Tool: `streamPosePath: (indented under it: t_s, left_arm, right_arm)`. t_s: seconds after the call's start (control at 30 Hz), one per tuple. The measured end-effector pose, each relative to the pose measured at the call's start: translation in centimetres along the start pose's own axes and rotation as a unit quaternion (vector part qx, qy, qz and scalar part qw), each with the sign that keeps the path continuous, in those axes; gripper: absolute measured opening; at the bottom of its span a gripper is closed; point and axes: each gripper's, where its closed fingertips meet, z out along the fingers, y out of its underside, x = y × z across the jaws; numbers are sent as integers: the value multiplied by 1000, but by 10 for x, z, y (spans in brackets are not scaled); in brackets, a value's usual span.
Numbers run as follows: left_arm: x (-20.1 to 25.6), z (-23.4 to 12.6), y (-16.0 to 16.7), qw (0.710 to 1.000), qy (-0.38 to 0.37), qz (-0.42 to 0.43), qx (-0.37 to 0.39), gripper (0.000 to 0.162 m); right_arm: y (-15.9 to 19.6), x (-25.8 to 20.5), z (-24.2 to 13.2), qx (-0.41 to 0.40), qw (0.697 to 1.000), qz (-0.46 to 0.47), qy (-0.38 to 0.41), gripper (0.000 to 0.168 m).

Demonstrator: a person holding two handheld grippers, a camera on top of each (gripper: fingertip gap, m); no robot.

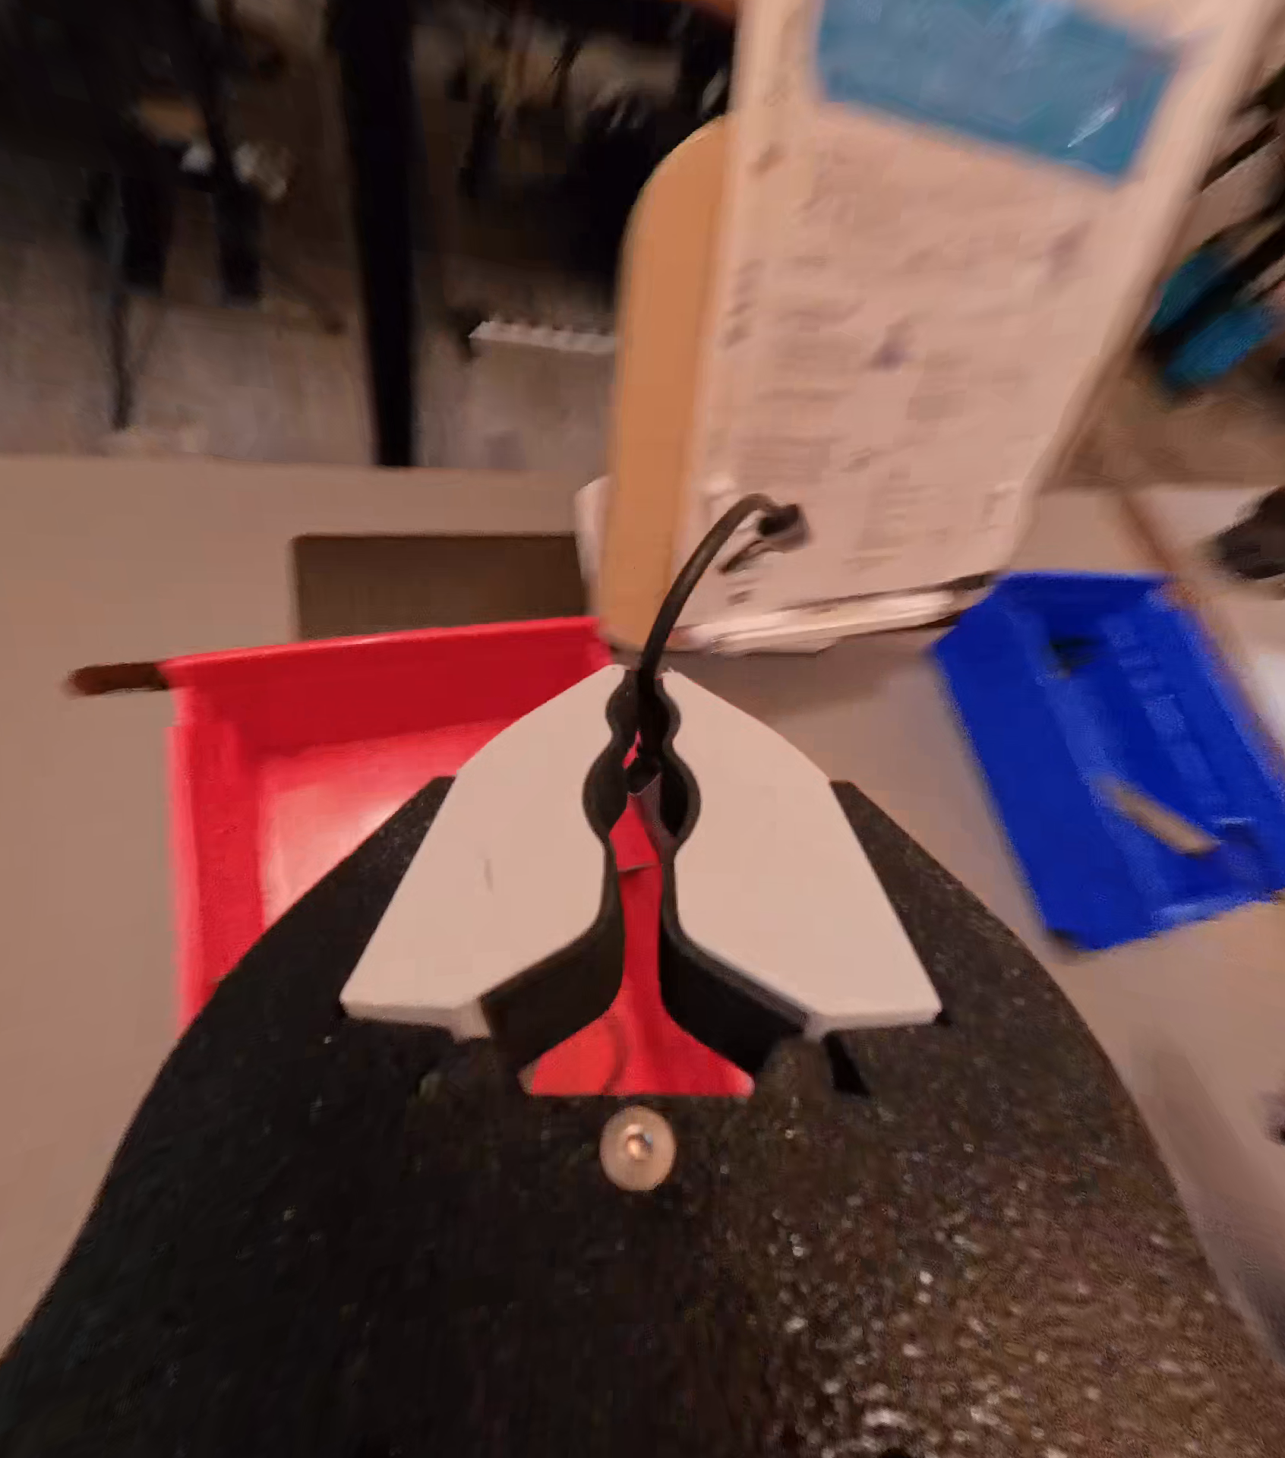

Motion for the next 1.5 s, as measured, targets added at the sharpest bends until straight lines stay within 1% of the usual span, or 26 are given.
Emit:
streamPosePath:
  t_s: [0.03,0.07,0.13,0.23,0.33,0.37,0.43,0.5,0.53,0.57,0.6,0.67,0.7,0.8,0.87,0.9,1.0,1.03,1.07,1.1,1.13,1.2,1.27,1.33,1.43,1.5]
  left_arm:
    - [22,-15,-3,999,36,-15,30,2]
    - [44,-27,1,996,71,-29,46,2]
    - [85,-43,21,987,143,-56,50,2]
    - [142,-56,65,963,248,-99,39,2]
    - [180,-55,115,946,299,-123,14,2]
    - [192,-54,130,941,316,-124,0,3]
    - [207,-49,157,945,318,-76,-23,3]
    - [220,-49,170,949,314,-13,-12,3]
    - [224,-48,175,953,302,4,-14,3]
    - [228,-47,180,957,290,19,-18,3]
    - [233,-47,184,959,281,29,-20,3]
    - [246,-46,190,959,280,47,-18,3]
    - [251,-45,193,958,279,58,-18,2]
    - [265,-44,198,954,291,77,-9,2]
    - [267,-44,197,953,288,94,5,2]
    - [268,-45,195,952,287,106,16,11]
    - [276,-55,189,940,303,142,71,38]
    - [277,-59,188,938,301,150,89,47]
    - [278,-63,191,935,302,154,101,56]
    - [280,-69,197,929,314,161,114,50]
    - [283,-75,205,920,329,166,132,44]
    - [289,-84,223,904,354,169,169,26]
    - [294,-82,244,901,354,176,178,25]
    - [299,-72,264,908,336,196,159,21]
    - [300,-57,277,918,288,227,149,20]
    - [305,-55,282,918,292,222,147,16]
  right_arm:
    - [-1,-5,4,1,1000,-12,5,65]
    - [-1,-11,8,3,1000,-26,14,66]
    - [-6,-25,16,24,998,-55,23,68]
    - [-7,-49,25,64,992,-102,35,71]
    - [1,-80,35,79,984,-157,18,76]
    - [2,-92,36,87,981,-171,0,76]
    - [5,-109,38,84,980,-174,-50,73]
    - [6,-112,38,67,988,-108,-91,71]
    - [8,-107,40,48,993,-56,-92,68]
    - [14,-103,43,24,995,-16,-92,70]
    - [17,-101,45,17,996,7,-91,67]
    - [27,-100,48,1,996,34,-84,51]
    - [32,-103,49,-9,995,42,-92,47]
    - [36,-107,50,-8,989,90,-113,14]
    - [36,-104,49,-5,983,142,-118,11]
    - [35,-100,49,4,978,171,-122,10]
    - [21,-98,43,59,944,275,-171,8]
    - [12,-94,40,96,924,319,-186,9]
    - [0,-90,33,143,895,365,-212,9]
    - [-8,-85,28,177,866,407,-229,8]
    - [-11,-80,25,195,849,431,-237,9]
    - [-21,-77,15,243,820,441,-270,10]
    - [-24,-70,13,264,794,475,-273,9]
    - [-27,-70,8,293,773,485,-284,9]
    - [-29,-69,6,313,742,516,-293,9]
    - [-30,-71,5,314,735,518,-303,9]
